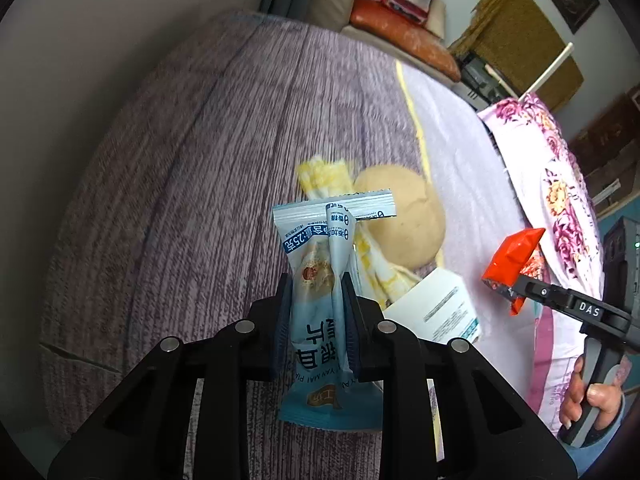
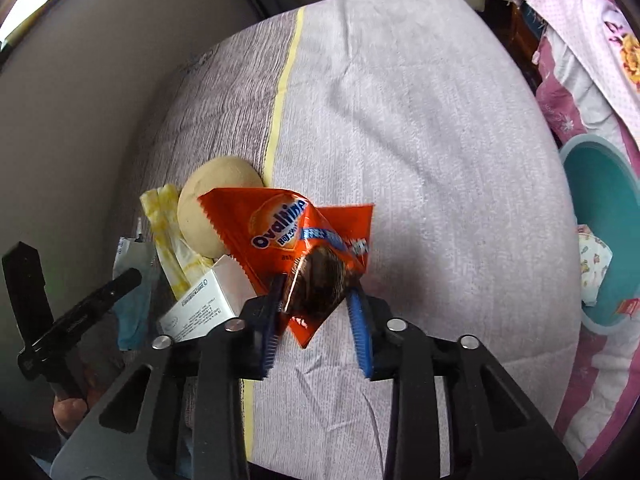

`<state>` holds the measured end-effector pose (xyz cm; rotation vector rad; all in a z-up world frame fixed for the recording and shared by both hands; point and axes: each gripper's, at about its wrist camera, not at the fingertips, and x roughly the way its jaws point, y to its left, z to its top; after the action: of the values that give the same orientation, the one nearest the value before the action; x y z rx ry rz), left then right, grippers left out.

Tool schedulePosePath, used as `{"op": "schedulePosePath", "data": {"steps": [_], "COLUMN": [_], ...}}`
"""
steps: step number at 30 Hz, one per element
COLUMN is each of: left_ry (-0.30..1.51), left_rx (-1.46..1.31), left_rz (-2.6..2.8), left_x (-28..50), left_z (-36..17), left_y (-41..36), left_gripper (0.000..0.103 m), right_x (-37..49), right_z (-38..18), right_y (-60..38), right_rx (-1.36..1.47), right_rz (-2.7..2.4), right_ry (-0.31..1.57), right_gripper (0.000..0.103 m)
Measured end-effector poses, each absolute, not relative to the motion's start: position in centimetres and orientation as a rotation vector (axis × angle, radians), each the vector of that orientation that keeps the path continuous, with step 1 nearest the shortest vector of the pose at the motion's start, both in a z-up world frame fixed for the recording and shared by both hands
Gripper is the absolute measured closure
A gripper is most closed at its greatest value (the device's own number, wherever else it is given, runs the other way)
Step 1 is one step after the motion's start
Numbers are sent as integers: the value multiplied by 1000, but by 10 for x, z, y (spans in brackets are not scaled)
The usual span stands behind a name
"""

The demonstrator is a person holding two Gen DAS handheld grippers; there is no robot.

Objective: Collect trash
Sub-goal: 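Lift the snack stick and Ovaltine pack and carry them over the teal bucket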

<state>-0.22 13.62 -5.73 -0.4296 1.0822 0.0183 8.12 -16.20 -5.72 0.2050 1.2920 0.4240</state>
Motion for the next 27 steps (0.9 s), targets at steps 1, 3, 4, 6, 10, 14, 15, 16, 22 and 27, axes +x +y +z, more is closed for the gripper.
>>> {"op": "schedulePosePath", "data": {"steps": [1, 3, 4, 6, 10, 14, 15, 16, 22, 27], "left_ry": [1072, 1054, 1046, 1033, 1018, 1015, 1013, 1010, 1005, 1016], "left_rx": [-423, -416, -419, -414, -373, -332, -317, -302, -215, -171], "left_rz": [22, 31, 32, 22, -33, -103, -124, -142, -244, -323], "left_x": [-2, -2, -3, -6, 1, 20, 26, 29, 61, 86], "left_z": [-53, -45, -41, -33, -18, -10, -7, -6, 2, 1], "left_y": [136, 137, 138, 136, 118, 84, 72, 64, 2, -45], "left_gripper": [78, 78, 78, 78, 78, 78, 78, 78, 78, 78], "right_x": [81, 82, 80, 79, 76, 76, 76, 77, 77, 78], "right_z": [-56, -56, -56, -52, -43, -34, -32, -31, -19, -14], "right_y": [-164, -162, -163, -171, -183, -204, -208, -211, -258, -300], "right_rx": [207, 200, 201, 224, 256, 303, 311, 316, 393, 450], "right_rz": [423, 421, 422, 426, 422, 400, 394, 389, 310, 250], "right_ry": [1286, 1272, 1267, 1253, 1222, 1184, 1177, 1171, 1103, 1063], "right_gripper": [76, 80, 81, 82, 82, 82, 82, 82, 82, 82]}}
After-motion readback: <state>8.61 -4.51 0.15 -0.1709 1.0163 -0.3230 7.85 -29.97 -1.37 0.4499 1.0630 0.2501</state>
